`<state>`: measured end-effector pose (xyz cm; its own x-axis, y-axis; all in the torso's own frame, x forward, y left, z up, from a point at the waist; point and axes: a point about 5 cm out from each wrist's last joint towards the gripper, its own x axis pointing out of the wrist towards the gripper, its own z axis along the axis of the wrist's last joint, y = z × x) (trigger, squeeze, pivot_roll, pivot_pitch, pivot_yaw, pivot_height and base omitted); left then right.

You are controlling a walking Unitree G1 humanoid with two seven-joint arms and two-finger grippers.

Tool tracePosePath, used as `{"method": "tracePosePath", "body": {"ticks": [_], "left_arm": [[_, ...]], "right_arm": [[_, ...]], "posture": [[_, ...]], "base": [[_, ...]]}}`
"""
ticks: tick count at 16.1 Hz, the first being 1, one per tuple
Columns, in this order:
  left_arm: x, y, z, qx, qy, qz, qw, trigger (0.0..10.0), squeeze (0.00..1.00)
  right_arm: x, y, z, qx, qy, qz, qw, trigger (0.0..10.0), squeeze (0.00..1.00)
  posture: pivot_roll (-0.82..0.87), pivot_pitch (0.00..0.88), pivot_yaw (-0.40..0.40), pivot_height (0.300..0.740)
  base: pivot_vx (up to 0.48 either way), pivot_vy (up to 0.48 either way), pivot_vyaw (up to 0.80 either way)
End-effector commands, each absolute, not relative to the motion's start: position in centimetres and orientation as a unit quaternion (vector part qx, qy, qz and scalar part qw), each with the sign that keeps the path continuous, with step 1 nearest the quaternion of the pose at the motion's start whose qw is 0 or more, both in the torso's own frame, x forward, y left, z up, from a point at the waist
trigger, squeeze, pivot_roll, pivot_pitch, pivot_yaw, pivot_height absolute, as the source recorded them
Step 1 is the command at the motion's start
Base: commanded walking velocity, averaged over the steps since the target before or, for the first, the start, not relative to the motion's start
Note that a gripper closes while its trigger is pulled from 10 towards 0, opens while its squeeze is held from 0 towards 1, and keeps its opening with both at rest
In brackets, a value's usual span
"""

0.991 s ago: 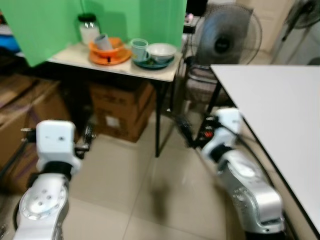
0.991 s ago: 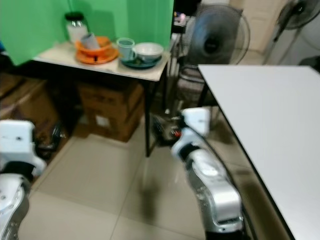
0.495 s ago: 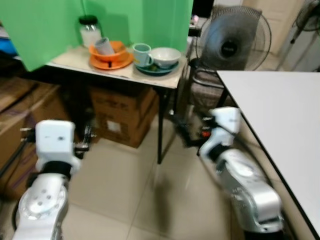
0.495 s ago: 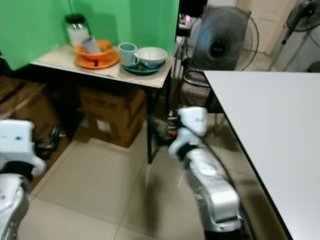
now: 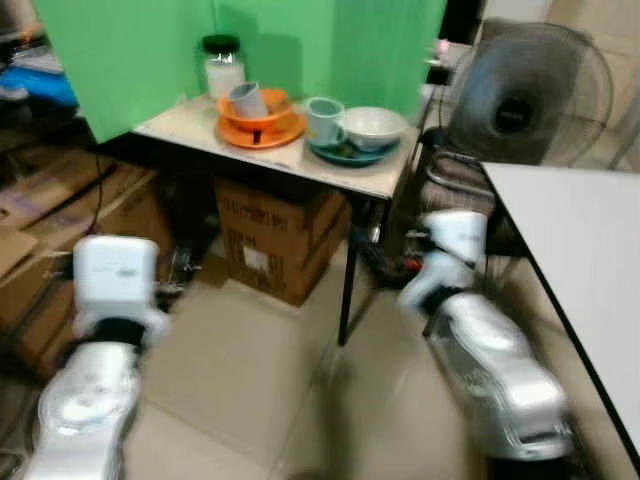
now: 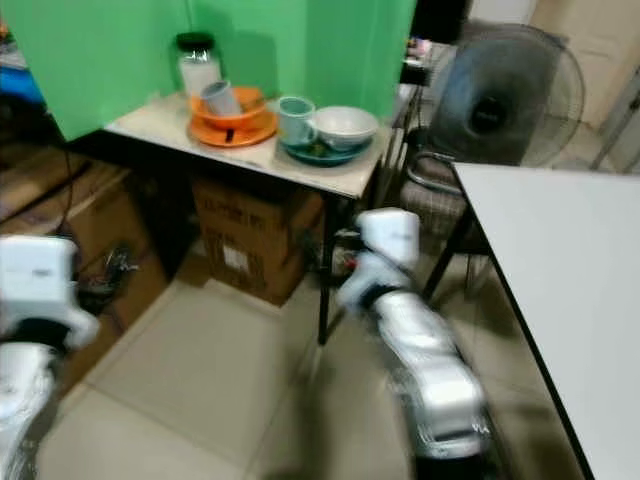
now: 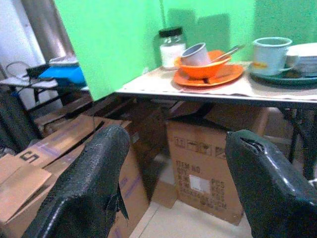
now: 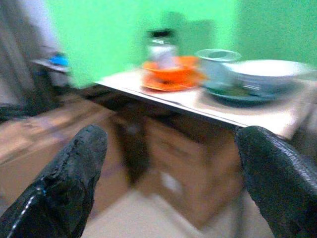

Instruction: Setting the table

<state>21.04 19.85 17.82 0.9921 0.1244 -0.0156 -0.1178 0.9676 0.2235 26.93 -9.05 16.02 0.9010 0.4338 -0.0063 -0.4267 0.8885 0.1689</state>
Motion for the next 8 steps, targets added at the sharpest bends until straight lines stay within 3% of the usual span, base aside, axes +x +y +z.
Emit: {"method": "tracePosePath", "body": {"ticks": [1, 8], "left_arm": [[21.34, 19.10, 18.03, 0.107, 0.008, 0.043, 0.993, 10.0, 0.00], [21.69, 18.99, 18.06, 0.109, 0.005, 0.036, 0.993, 10.0, 0.00]], "right_arm": [[27.16, -10.52, 16.03, 0.075, 0.016, 0.195, 0.978, 10.0, 0.00], [27.43, -10.59, 16.05, 0.073, 0.014, 0.191, 0.979, 10.0, 0.00]], "posture": [[-0.05, 0.000, 0.005, 0.740], [-0.05, 0.000, 0.004, 0.740]], "base": [[0.364, 0.000, 0.00], [0.361, 0.000, 0.00]]}}
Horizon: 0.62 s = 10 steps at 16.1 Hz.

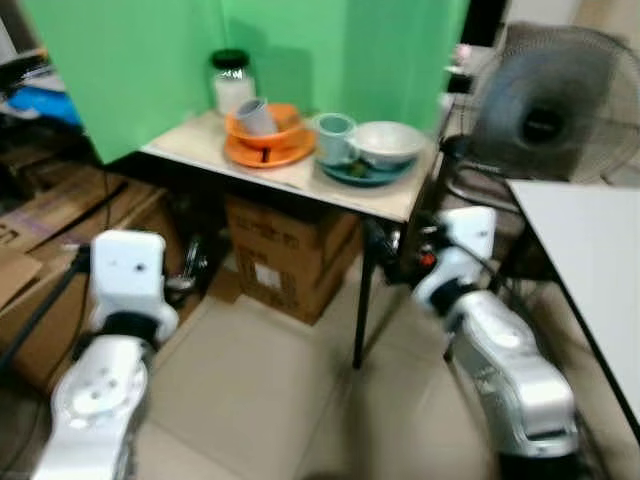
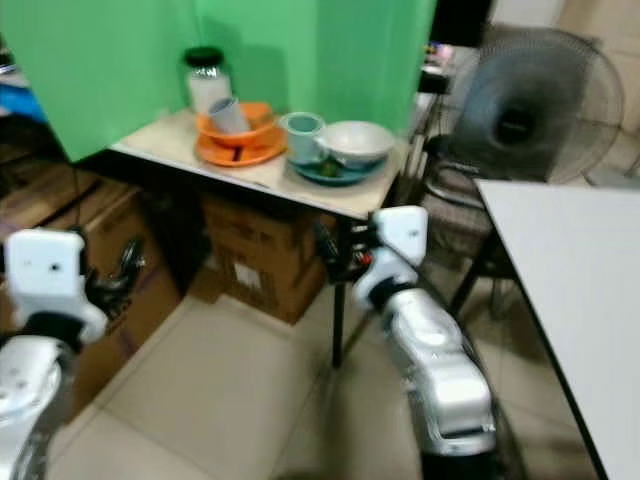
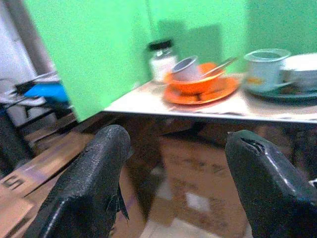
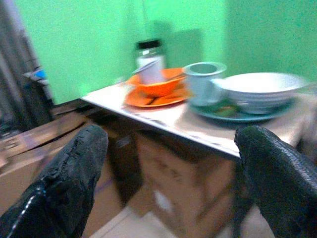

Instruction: Setting the table

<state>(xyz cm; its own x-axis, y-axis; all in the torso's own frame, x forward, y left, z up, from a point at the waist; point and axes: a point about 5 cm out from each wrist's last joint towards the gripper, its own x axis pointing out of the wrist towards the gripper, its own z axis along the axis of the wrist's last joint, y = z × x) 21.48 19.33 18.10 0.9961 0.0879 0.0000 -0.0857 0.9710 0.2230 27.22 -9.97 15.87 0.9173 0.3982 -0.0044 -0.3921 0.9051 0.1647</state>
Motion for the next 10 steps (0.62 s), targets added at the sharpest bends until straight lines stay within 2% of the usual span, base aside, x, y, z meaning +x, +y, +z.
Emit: {"method": "tracePosePath", "body": {"ticks": [1, 10], "left_arm": [[21.70, 18.97, 18.05, 0.110, 0.005, 0.035, 0.993, 10.0, 0.00], [21.63, 19.02, 18.03, 0.114, 0.003, 0.032, 0.993, 10.0, 0.00]], "right_arm": [[27.48, -10.63, 16.07, 0.072, 0.013, 0.190, 0.979, 10.0, 0.00], [27.41, -10.54, 15.84, 0.080, 0.017, 0.190, 0.978, 10.0, 0.00]], "posture": [[-0.05, 0.000, 0.004, 0.740], [-0.05, 0.000, 0.001, 0.740]], "base": [[0.360, 0.000, 0.00], [0.361, 0.000, 0.00]]}}
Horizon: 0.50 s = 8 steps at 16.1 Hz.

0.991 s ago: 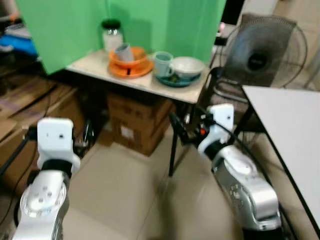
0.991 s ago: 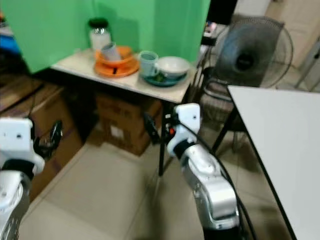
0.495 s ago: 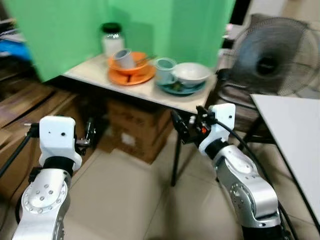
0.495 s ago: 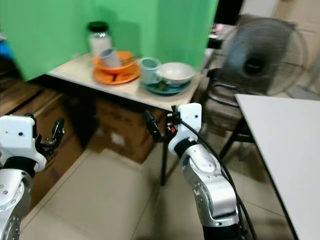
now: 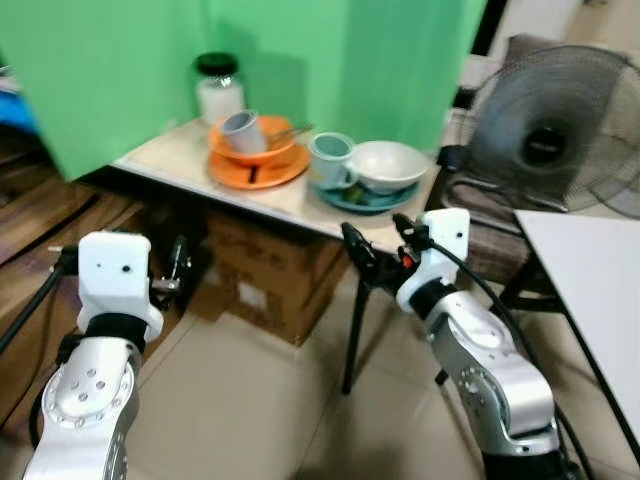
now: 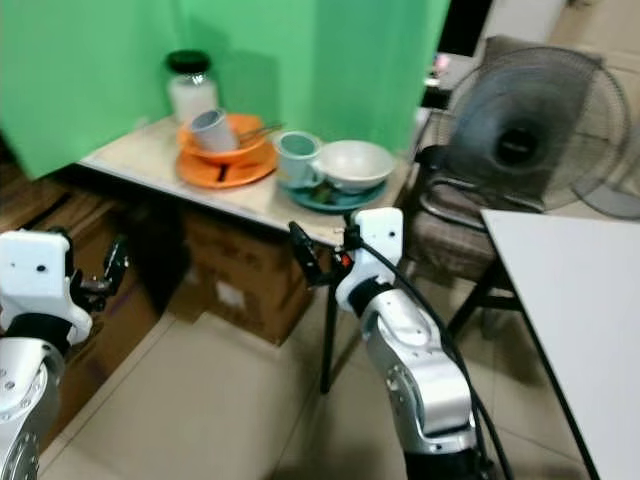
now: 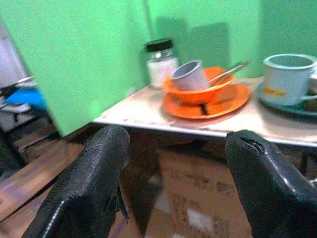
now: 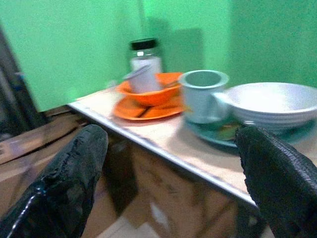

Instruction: Setting the table

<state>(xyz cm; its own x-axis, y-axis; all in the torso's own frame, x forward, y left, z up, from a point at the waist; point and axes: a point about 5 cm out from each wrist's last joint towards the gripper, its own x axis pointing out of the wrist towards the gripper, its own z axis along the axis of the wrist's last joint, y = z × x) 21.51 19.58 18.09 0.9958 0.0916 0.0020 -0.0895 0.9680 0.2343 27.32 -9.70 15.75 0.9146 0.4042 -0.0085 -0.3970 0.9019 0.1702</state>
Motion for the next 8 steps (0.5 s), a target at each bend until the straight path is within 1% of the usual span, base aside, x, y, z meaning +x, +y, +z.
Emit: {"method": "tracePosePath", "body": {"ticks": [1, 8], "left_arm": [[21.64, 18.99, 18.02, 0.114, 0.003, 0.031, 0.993, 10.0, 0.00], [21.62, 18.94, 18.01, 0.115, 0.002, 0.026, 0.993, 10.0, 0.00]], "right_arm": [[27.41, -10.56, 15.84, 0.079, 0.017, 0.191, 0.978, 10.0, 0.00], [27.32, -10.54, 15.81, 0.073, 0.013, 0.193, 0.978, 10.0, 0.00]], "posture": [[-0.05, 0.000, 0.001, 0.740], [-0.04, 0.000, 0.002, 0.740]], "base": [[0.356, 0.000, 0.00], [0.361, 0.000, 0.00]]}}
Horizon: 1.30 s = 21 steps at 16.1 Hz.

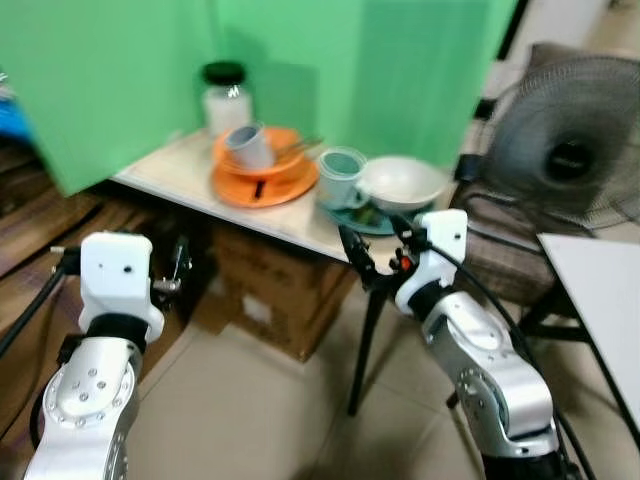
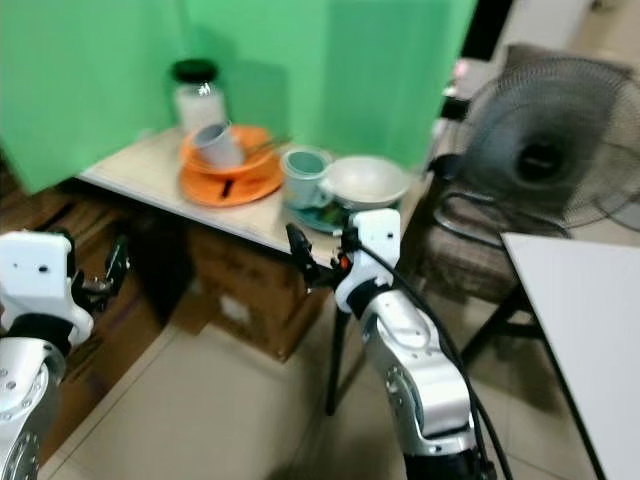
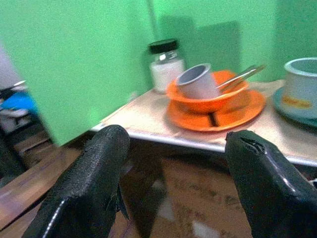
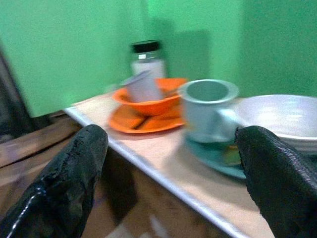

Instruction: Setting the table

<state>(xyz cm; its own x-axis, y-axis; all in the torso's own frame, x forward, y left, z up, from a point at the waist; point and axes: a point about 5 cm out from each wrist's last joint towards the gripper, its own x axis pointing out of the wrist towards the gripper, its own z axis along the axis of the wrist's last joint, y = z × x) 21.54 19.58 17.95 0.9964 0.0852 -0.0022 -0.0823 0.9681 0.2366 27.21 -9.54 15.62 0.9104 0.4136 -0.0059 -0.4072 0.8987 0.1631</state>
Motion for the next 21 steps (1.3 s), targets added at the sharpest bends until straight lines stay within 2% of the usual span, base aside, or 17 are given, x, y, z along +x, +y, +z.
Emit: {"method": "tracePosePath", "body": {"ticks": [1, 16, 20, 21], "left_arm": [[21.6, 19.0, 18.0, 0.116, 0.002, 0.026, 0.993, 10.0, 0.00], [21.7, 18.7, 17.6, 0.119, 0.010, 0.003, 0.993, 10.0, 0.00], [21.3, 18.0, 17.3, 0.112, 0.022, -0.064, 0.991, 10.0, 0.00], [21.1, 17.9, 17.2, 0.116, 0.027, -0.093, 0.989, 10.0, 0.00]], "right_arm": [[27.4, -10.6, 15.8, 0.074, 0.012, 0.192, 0.979, 10.0, 0.00], [27.6, -10.9, 16.3, 0.094, -0.004, 0.187, 0.978, 10.0, 0.00], [28.2, -11.6, 16.8, 0.086, -0.002, 0.209, 0.974, 10.0, 0.00], [28.4, -11.8, 16.8, 0.089, 0.002, 0.215, 0.972, 10.0, 0.27]], "posture": [[-0.04, 0.000, 0.002, 0.740], [-0.04, 0.000, 0.004, 0.740], [-0.04, 0.000, -0.006, 0.740], [-0.04, 0.000, -0.009, 0.740]], "base": [[0.364, 0.000, 0.00], [0.361, 0.000, 0.00], [0.154, 0.000, 0.00], [0.000, 0.000, 0.00]]}}
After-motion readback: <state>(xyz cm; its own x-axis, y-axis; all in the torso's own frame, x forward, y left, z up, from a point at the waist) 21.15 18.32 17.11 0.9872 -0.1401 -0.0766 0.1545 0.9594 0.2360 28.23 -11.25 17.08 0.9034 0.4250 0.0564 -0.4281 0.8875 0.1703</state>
